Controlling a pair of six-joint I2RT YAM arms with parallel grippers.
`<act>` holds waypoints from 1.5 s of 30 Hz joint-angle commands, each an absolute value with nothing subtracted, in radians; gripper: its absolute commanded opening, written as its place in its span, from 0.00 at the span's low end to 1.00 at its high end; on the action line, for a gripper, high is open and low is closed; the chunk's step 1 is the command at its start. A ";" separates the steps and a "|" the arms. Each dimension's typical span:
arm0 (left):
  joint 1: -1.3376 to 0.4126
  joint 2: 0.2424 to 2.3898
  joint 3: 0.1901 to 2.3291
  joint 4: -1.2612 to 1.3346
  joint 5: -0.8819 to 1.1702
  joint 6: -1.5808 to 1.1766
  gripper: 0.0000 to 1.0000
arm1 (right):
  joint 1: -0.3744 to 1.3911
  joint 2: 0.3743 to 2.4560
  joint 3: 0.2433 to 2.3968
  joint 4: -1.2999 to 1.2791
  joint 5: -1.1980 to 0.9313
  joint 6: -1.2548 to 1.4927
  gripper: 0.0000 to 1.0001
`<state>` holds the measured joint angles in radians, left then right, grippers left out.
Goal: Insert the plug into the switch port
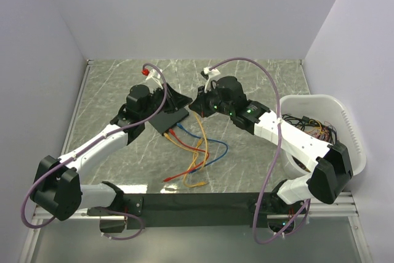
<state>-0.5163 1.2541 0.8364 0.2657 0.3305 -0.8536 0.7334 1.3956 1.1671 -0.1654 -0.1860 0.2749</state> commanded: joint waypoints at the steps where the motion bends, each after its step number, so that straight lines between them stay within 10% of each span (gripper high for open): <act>1: -0.528 1.244 0.851 0.319 0.342 -0.850 0.13 | 0.738 1.379 1.215 -0.091 -0.170 0.298 0.00; 7: -0.528 1.255 0.850 0.359 0.368 -0.861 0.06 | 0.736 1.368 1.206 -0.061 -0.225 0.322 0.00; 14: -0.529 1.240 0.805 0.489 0.433 -0.885 0.31 | 0.690 1.362 1.135 0.073 -0.509 0.385 0.00; 45: -0.528 1.167 0.788 0.615 0.486 -0.908 0.26 | 0.477 1.491 0.922 0.690 -0.939 0.796 0.00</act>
<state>-0.5205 1.2114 0.7715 0.5560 0.4461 -0.9039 0.5064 1.4834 0.9321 0.6357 -0.9684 0.7727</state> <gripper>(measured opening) 0.258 0.058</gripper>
